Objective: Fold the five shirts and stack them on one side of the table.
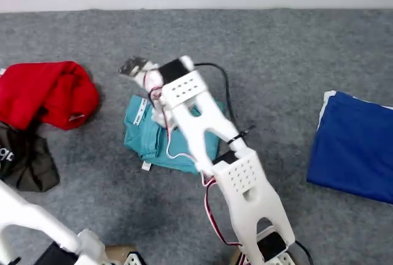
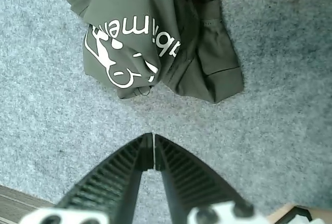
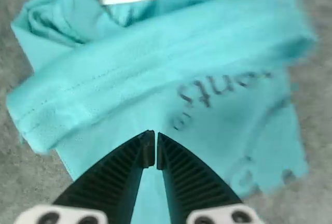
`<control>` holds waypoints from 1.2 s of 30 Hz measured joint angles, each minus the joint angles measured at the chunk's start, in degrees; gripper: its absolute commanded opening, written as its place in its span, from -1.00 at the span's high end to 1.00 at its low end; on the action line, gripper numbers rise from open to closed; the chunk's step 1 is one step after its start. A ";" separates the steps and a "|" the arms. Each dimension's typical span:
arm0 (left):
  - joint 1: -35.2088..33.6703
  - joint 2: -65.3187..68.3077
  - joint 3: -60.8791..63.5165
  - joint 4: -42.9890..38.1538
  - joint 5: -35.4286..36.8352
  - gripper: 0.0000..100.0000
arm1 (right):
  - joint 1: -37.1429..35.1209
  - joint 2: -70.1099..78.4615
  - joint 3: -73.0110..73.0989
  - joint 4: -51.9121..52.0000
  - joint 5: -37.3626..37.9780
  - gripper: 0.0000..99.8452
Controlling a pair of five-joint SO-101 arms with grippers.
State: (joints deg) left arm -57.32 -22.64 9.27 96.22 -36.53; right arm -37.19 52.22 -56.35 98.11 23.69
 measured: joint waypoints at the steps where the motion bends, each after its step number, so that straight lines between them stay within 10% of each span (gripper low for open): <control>1: 0.00 0.00 0.00 0.00 0.00 0.97 | -1.14 0.88 0.00 -1.14 0.00 0.98; 11: 0.00 0.00 1.23 0.00 0.00 0.97 | -9.76 2.55 -12.84 -8.26 0.35 0.98; 23: 0.00 0.00 1.93 0.00 0.00 0.97 | 1.23 2.46 -19.96 -2.29 0.35 0.98; 36: 0.00 0.00 1.93 0.00 0.00 0.97 | -5.36 11.16 -10.46 -25.85 6.42 0.98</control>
State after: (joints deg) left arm -57.32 -22.64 11.21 96.22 -36.53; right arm -42.55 63.38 -66.81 72.26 30.11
